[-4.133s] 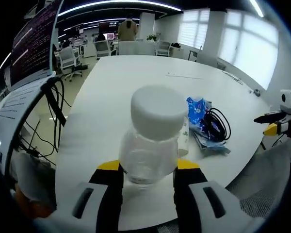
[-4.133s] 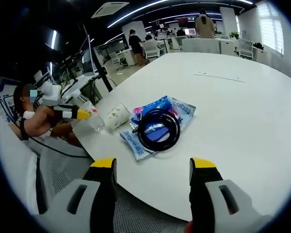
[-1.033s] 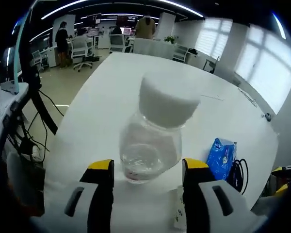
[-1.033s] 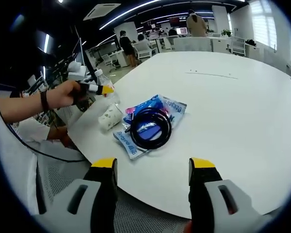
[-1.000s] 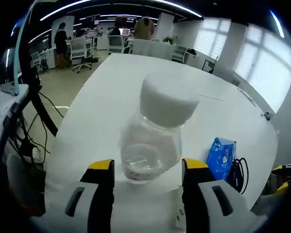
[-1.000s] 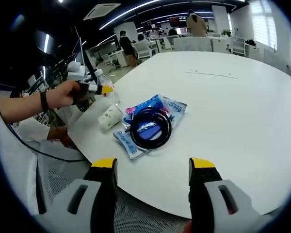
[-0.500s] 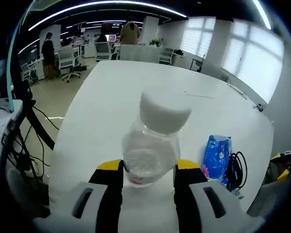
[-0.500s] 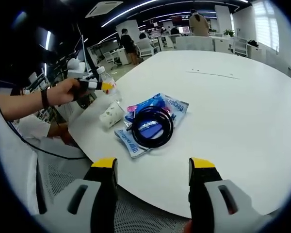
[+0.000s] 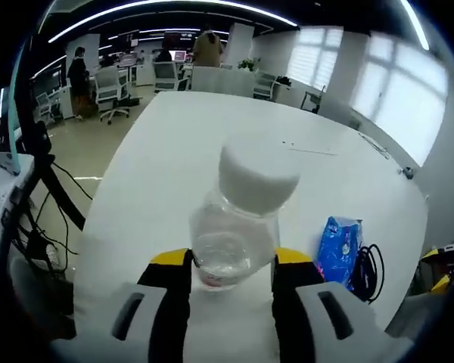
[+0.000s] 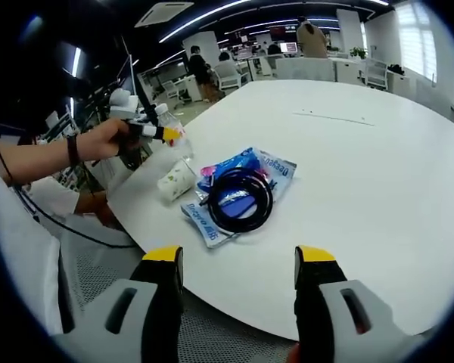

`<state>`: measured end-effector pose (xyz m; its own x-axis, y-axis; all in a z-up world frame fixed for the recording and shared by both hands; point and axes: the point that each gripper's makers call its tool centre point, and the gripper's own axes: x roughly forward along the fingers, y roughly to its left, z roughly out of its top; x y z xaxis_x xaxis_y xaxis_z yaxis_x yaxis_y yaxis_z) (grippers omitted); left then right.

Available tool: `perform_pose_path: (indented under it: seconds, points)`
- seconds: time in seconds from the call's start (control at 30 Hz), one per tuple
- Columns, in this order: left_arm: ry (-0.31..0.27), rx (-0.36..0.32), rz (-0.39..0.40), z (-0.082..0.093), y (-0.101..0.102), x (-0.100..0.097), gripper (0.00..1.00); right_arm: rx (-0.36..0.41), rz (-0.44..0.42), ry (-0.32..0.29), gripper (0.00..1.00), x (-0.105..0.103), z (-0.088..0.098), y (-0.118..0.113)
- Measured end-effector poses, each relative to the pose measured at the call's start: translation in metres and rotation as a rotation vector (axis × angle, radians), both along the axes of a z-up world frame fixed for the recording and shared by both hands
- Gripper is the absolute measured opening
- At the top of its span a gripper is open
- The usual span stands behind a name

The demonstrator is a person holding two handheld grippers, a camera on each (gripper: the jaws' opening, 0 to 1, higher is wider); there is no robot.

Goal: Arrange the tabletop items into an orderly group along one side of the table until the central work area is clear of visible clutter.

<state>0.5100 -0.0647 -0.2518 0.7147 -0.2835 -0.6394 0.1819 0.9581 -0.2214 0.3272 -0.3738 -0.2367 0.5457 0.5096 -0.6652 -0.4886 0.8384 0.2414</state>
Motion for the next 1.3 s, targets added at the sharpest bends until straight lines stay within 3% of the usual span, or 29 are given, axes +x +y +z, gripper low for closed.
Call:
perform_pose_path:
  seconds: [0.33,0.5,0.6,0.83,1.03,1.3]
  points:
    - [-0.022,-0.025,0.03,0.013,0.003,-0.022,0.53,0.019,0.03,-0.005,0.59,0.005,-0.001,0.006]
    - [-0.022,-0.02,0.027,0.014,0.003,-0.039,0.54,0.03,0.042,-0.009,0.59,0.007,-0.002,0.007]
    - [-0.031,-0.093,0.041,0.016,-0.001,-0.05,0.54,0.038,0.043,-0.009,0.59,0.007,-0.003,0.006]
    - [-0.013,-0.09,0.044,0.012,0.002,-0.076,0.56,0.047,0.045,0.0,0.59,0.007,-0.004,0.0]
    - [-0.002,-0.072,0.039,0.01,-0.001,-0.087,0.56,0.049,0.041,0.003,0.59,0.008,-0.004,-0.008]
    - [-0.013,-0.061,0.006,0.014,-0.012,-0.088,0.56,0.047,0.051,0.009,0.59,0.009,-0.007,-0.012]
